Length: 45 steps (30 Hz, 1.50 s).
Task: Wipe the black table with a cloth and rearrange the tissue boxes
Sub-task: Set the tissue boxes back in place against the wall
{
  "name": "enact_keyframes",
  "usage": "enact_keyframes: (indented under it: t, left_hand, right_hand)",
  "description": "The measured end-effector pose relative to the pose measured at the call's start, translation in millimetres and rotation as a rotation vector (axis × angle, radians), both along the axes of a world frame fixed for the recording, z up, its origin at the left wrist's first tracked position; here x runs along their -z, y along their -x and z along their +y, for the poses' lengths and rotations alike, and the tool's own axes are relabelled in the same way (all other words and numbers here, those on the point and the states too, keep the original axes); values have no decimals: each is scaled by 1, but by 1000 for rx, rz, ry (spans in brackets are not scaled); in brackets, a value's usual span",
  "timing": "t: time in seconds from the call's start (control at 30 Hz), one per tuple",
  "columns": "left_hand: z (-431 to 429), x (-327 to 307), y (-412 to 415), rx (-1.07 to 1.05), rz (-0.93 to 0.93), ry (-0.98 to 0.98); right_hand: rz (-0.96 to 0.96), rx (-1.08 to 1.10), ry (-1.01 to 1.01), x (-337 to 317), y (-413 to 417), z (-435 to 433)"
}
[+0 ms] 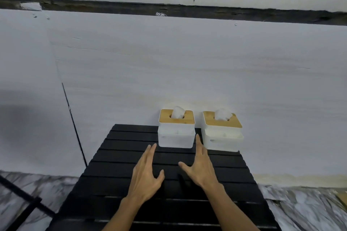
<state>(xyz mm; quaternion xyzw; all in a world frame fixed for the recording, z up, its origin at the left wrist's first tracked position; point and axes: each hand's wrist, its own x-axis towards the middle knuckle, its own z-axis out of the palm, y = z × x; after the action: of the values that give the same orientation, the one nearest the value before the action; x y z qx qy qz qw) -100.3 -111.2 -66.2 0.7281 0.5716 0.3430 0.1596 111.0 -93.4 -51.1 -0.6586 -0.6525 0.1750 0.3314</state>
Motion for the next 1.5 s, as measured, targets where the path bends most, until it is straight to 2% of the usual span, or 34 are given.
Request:
enact_keyframes:
  t: [0.13, 0.33, 0.57, 0.8, 1.13, 1.33, 1.5]
  left_hand:
    - [55, -12, -5, 23, 32, -61]
    - [108, -24, -14, 46, 65, -74]
    - [142, -22, -23, 84, 12, 46]
    - [151, -15, -28, 108, -138, 81]
    - [134, -24, -12, 98, -217, -25]
    - [120, -42, 29, 78, -216, -117]
    - [123, -46, 65, 60, -185, -120]
  right_hand:
    - [-34, 14, -79, -3, 1, 47]
    - [-13, -28, -86, -5, 5, 84]
    - [24, -29, -2, -6, 3, 111]
    - [54, -38, 36, -2, -3, 120]
    - [114, -64, -108, -7, 17, 100]
    - [134, -105, -168, -24, 58, 90]
    - [128, -131, -171, -31, 94, 94]
